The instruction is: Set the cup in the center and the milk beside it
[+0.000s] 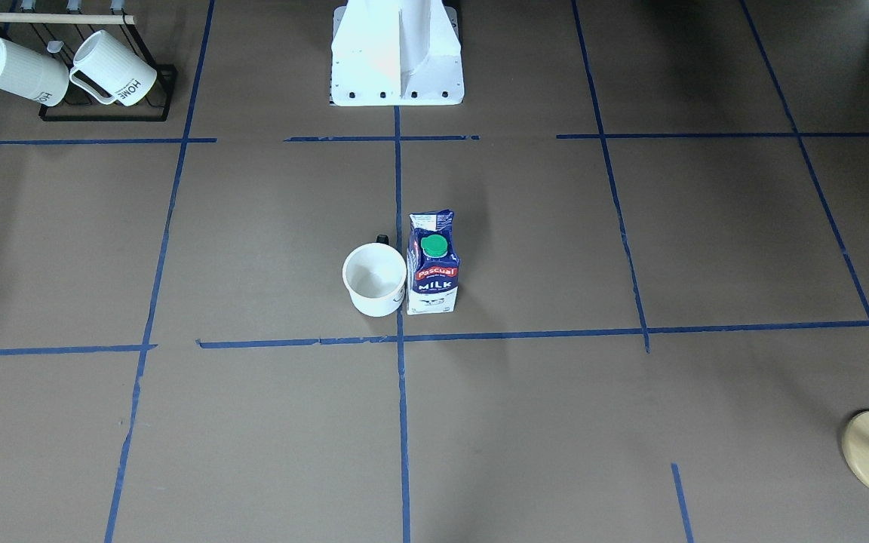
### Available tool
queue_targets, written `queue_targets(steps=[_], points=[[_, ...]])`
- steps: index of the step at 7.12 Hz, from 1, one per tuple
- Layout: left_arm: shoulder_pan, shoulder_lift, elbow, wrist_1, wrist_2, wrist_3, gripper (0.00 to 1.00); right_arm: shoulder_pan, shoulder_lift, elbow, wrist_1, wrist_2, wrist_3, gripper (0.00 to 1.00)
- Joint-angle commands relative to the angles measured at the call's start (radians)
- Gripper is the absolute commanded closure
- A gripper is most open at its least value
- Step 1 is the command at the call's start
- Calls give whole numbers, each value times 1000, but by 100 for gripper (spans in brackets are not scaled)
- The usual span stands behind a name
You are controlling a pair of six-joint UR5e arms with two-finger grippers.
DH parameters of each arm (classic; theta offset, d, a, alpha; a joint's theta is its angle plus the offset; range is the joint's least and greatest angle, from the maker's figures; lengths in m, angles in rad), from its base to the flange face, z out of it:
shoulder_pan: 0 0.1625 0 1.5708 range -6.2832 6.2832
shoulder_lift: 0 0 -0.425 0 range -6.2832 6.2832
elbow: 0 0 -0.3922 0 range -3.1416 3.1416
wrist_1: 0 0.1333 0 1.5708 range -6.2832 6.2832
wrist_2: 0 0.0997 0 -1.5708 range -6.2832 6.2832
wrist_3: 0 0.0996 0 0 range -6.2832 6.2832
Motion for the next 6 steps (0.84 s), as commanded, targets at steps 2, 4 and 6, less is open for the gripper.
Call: queue_targets(steps=[2,4,6], points=[[0,2,6,0,1,0,0,1,3,-3,1,0,-2,0],[-1,9,8,-2,-6,8,0,1,3,-3,1,3,0,0],[-1,9,-4,-2,1,5,0,1,3,-2,2,1,-5,0]])
